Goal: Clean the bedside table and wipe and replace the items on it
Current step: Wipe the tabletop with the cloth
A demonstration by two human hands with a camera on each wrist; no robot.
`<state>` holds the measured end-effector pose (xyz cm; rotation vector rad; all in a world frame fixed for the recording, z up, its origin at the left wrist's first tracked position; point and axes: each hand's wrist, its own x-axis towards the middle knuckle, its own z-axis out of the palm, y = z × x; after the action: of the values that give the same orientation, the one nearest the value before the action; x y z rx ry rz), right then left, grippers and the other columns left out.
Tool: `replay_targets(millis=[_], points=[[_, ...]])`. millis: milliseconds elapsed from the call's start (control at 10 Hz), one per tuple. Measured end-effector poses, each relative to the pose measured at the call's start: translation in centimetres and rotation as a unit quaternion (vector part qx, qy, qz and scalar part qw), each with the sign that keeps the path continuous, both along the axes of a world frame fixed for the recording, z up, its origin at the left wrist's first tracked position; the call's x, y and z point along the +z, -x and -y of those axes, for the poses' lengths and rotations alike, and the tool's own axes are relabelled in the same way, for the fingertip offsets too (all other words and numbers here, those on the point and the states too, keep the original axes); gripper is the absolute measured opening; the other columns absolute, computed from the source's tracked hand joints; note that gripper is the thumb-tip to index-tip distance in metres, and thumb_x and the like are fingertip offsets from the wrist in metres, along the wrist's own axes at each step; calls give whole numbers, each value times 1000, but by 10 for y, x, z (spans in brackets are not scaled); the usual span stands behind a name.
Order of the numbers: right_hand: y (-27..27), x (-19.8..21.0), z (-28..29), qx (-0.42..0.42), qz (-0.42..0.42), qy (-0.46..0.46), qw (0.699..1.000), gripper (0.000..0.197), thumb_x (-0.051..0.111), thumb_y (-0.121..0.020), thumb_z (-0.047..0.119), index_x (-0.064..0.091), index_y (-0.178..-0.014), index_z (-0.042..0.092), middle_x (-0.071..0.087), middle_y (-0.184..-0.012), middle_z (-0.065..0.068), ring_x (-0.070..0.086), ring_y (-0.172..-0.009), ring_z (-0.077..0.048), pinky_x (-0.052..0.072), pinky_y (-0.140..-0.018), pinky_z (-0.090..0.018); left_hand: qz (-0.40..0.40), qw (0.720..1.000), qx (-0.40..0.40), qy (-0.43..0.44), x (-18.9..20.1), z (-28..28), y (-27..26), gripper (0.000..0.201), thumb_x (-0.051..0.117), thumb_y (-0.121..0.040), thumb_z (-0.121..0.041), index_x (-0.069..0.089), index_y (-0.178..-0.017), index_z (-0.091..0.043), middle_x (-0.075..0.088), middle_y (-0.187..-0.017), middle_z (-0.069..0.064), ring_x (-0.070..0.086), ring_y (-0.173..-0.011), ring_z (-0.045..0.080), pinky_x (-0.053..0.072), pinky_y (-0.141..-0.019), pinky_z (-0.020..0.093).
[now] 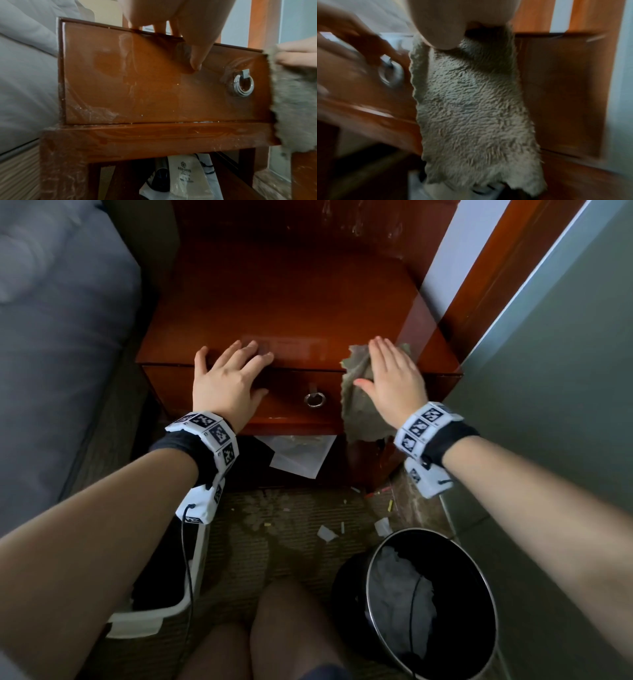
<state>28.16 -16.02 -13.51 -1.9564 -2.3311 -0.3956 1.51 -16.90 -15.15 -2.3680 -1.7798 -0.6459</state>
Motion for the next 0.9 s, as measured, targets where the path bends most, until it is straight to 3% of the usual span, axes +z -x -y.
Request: replay_targets(millis=[100, 400, 600, 700, 800, 900], points=[[27, 0, -6, 23, -9, 0, 1000, 73, 38, -95, 49, 21, -147, 0, 22, -155, -15, 21, -145, -25, 14, -119, -35, -7, 1000, -1, 3, 0, 0, 1, 53, 61, -86, -29, 44, -137, -28, 38, -149, 0, 31, -141, 21, 13, -113, 54], [-7, 2, -3, 50, -9, -2, 999, 59, 40, -99, 33, 25, -147, 3, 26, -154, -13, 24, -144, -24, 16, -119, -34, -8, 1000, -5, -2, -2, 0, 2, 53, 61, -87, -30, 43, -137, -28, 39, -149, 1, 31, -141, 22, 13, -113, 55], [-62, 3, 8, -39, -48, 7, 998, 57, 37, -100, 32, 20, -149, 9, 19, -157, -7, 19, -146, -20, 9, -119, -31, -5, 1000, -7, -14, -4, 0, 1, 52, 61, -86, -31, 45, -136, -27, 41, -148, 2, 33, -140, 23, 14, -112, 55], [-87, 3, 13, -70, -62, -2, 996, 56, 38, -99, 31, 23, -149, 8, 22, -157, -7, 20, -145, -21, 13, -119, -33, -5, 1000, -8, -15, -4, 0, 2, 52, 61, -86, -31, 45, -136, -27, 41, -147, 2, 33, -140, 23, 14, -112, 56], [-99, 4, 21, -109, -102, -17, 989, 53, 40, -99, 25, 26, -148, 10, 22, -157, -5, 22, -145, -23, 20, -118, -36, -8, 1000, -8, -12, -4, 0, 2, 52, 60, -87, -32, 44, -137, -28, 40, -148, 1, 32, -140, 23, 14, -112, 55], [-97, 4, 25, -126, -126, -20, 984, 53, 40, -100, 21, 24, -149, 9, 19, -158, -7, 20, -144, -29, 15, -118, -35, -7, 1000, -9, -14, -4, -1, 2, 53, 60, -87, -32, 44, -137, -28, 41, -148, 2, 33, -140, 23, 14, -113, 55]])
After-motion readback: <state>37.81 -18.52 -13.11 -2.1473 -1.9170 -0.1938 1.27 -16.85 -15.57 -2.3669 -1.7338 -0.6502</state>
